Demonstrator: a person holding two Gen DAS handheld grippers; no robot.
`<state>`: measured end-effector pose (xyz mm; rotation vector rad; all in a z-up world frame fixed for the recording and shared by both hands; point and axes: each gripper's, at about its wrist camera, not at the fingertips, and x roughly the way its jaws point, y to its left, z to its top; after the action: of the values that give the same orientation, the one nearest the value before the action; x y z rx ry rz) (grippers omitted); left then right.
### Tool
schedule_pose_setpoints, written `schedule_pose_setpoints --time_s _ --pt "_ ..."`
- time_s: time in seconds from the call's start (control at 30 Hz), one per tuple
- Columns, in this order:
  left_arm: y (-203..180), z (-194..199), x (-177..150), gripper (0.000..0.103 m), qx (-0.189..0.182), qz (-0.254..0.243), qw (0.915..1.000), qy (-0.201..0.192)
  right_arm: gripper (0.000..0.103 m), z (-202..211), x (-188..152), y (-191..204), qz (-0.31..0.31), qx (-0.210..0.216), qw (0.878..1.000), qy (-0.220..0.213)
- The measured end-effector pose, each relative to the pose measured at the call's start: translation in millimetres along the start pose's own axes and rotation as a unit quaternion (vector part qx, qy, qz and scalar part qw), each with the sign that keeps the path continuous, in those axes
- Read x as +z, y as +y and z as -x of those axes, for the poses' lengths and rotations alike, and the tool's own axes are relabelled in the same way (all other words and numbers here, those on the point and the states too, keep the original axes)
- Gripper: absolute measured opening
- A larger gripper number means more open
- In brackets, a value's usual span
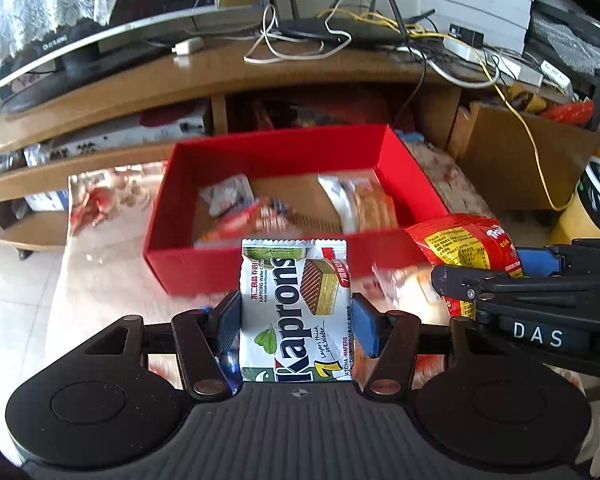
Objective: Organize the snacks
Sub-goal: 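Lift the Kapron wafer and Trolli bag and carry them over the red box, then lower both snacks into the red box and open both grippers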
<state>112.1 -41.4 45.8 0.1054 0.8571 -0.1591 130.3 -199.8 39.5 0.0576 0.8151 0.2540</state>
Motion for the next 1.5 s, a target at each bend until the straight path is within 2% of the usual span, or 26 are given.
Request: schedule_pose_setpoints --time_s 0.8,1.13,1.5 --pt "12.1 -28.0 55.5 0.063 0.028 0.007 0.9989 -0.036 0.052 -37.7 61.6 -6.7 -0.006 0.003 1.0 -0.028" --pt "18.5 -61.1 74.2 0.063 0.041 0.01 0.9988 -0.024 0.052 -77.4 80.1 -12.2 -0.006 0.006 1.0 -0.016" --pt "24.7 -90.9 74.1 0.063 0.05 0.018 0.9986 0.0 0.052 -109.9 80.0 -11.7 -0.002 0.0 1.0 0.004"
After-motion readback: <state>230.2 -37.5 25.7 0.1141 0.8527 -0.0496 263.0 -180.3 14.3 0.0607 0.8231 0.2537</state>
